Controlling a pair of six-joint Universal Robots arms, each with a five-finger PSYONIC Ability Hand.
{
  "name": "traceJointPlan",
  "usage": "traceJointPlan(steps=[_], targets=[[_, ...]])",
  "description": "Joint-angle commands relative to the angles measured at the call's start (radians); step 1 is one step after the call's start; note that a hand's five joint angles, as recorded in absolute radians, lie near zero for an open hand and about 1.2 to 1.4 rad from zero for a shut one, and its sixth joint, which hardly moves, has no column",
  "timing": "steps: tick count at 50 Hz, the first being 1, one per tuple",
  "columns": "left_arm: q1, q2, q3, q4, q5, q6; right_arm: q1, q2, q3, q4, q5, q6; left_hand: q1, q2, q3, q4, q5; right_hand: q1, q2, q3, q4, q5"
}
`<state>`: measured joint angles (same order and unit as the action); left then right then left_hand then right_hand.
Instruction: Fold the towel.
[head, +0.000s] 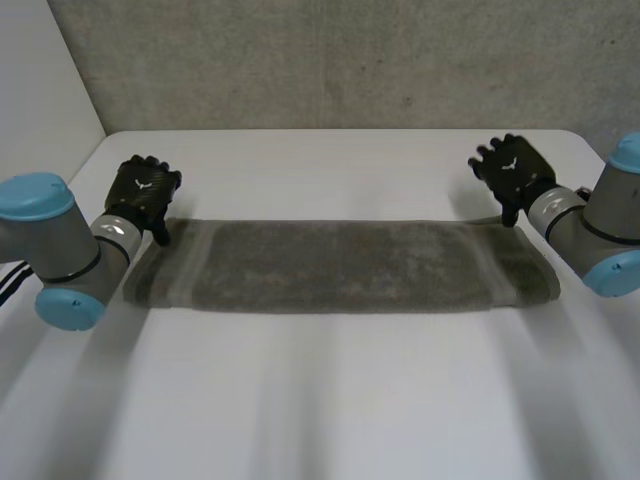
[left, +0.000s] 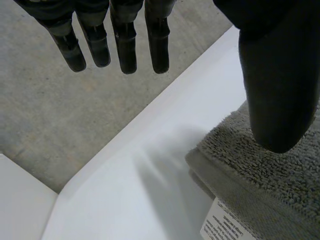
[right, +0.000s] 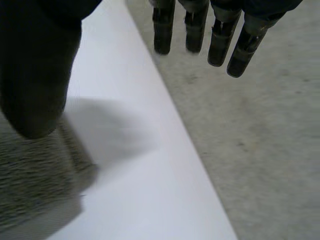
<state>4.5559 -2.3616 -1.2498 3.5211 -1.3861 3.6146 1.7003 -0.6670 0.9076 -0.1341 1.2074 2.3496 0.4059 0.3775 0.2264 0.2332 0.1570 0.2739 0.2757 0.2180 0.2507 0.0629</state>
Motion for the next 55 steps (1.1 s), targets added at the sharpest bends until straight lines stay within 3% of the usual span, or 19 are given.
traceJointPlan(steps=[1,11,16,24,32,44,49,51,52,53,55], targets=[[-0.002,0.111,-0.077,-0.007,-0.06,0.079,-0.001,-0.156,0.101,-0.07,0.017,0.106,-0.125,-0.096,-0.052,-0.059,-0.05,-0.099,-0.101,-0.044,-0.076,-0.063],[0.011,0.357,-0.281,-0.008,-0.059,0.076,-0.014,-0.459,0.404,-0.09,0.015,0.218,-0.119,-0.091,-0.052,-0.059,-0.045,-0.099,-0.101,-0.044,-0.076,-0.063],[0.011,0.484,-0.422,0.002,-0.05,-0.002,-0.042,-0.556,0.603,0.072,0.001,0.249,-0.116,-0.088,-0.052,-0.059,-0.042,-0.099,-0.101,-0.044,-0.076,-0.063],[0.002,0.578,-0.583,0.018,0.024,-0.24,-0.117,-0.517,0.711,0.18,-0.06,0.231,-0.101,-0.073,-0.052,-0.059,-0.027,-0.037,-0.039,-0.044,-0.076,0.0],[0.015,0.564,-0.6,0.032,0.047,-0.267,-0.174,-0.447,0.737,0.111,-0.12,0.223,-0.104,-0.076,-0.052,-0.059,-0.03,0.134,0.132,-0.044,-0.076,0.17],[0.015,0.558,-0.609,0.065,0.045,-0.267,-0.175,-0.341,0.705,0.005,-0.111,0.203,-0.107,-0.079,-0.052,-0.059,-0.033,0.319,0.317,-0.044,-0.076,0.355],[0.018,0.558,-0.614,0.065,0.045,-0.267,-0.172,-0.309,0.682,0.002,-0.111,0.188,-0.107,-0.079,-0.052,-0.059,-0.033,0.542,0.54,-0.044,-0.076,0.579],[0.018,0.558,-0.614,0.067,0.045,-0.267,-0.169,-0.298,0.671,0.001,-0.111,0.177,-0.107,-0.079,-0.052,-0.059,-0.033,0.916,0.914,-0.044,-0.076,0.952],[0.018,0.558,-0.614,0.067,0.045,-0.267,-0.169,-0.298,0.671,0.001,-0.111,0.177,-0.107,-0.079,-0.052,-0.059,-0.033,0.918,0.916,-0.044,-0.076,0.954],[0.018,0.558,-0.614,0.067,0.045,-0.267,-0.169,-0.296,0.666,-0.001,-0.109,0.172,-0.107,-0.079,-0.052,-0.059,-0.033,1.12,1.118,-0.044,-0.076,1.157],[0.02,0.558,-0.614,0.067,0.045,-0.267,-0.174,-0.295,0.665,-0.001,-0.108,0.169,-0.11,-0.082,-0.052,-0.059,-0.036,1.122,1.121,-0.044,-0.076,1.159]])
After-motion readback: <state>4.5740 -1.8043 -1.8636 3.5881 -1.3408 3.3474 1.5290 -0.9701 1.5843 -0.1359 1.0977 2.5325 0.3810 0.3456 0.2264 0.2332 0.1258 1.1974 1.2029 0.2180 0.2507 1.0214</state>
